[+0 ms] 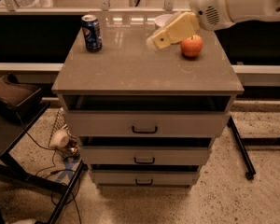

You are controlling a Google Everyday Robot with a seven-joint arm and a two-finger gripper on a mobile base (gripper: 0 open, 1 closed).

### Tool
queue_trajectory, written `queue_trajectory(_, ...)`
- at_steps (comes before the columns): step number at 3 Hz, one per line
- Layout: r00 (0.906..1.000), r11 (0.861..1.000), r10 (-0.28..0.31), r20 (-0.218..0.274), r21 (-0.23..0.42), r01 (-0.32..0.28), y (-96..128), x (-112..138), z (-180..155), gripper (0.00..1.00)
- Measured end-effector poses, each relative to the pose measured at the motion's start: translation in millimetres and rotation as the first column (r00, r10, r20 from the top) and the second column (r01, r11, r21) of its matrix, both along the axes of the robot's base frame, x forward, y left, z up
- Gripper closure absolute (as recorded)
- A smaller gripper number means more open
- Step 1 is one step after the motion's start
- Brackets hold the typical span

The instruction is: Pick pepsi can

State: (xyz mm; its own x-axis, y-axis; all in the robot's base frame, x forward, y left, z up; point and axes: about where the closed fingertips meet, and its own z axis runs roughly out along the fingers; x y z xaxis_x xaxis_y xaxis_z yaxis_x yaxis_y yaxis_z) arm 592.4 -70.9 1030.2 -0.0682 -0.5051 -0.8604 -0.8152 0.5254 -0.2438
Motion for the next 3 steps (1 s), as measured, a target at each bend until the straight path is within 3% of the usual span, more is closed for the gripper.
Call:
queue_trajectory(1, 1.0000, 1.000, -0.002, -0.002, 0.000, 0.002, 3, 0, 0, 0.00)
queue_trajectory(2, 0.9997, 0.999, -0.024, 0.002, 0.037, 0.024, 23, 26, -12, 0.00)
queue_trajectory(3, 0.9962, 0.990, -0.087, 0.001, 0.109, 0.086, 52, 95, -40, 0.00)
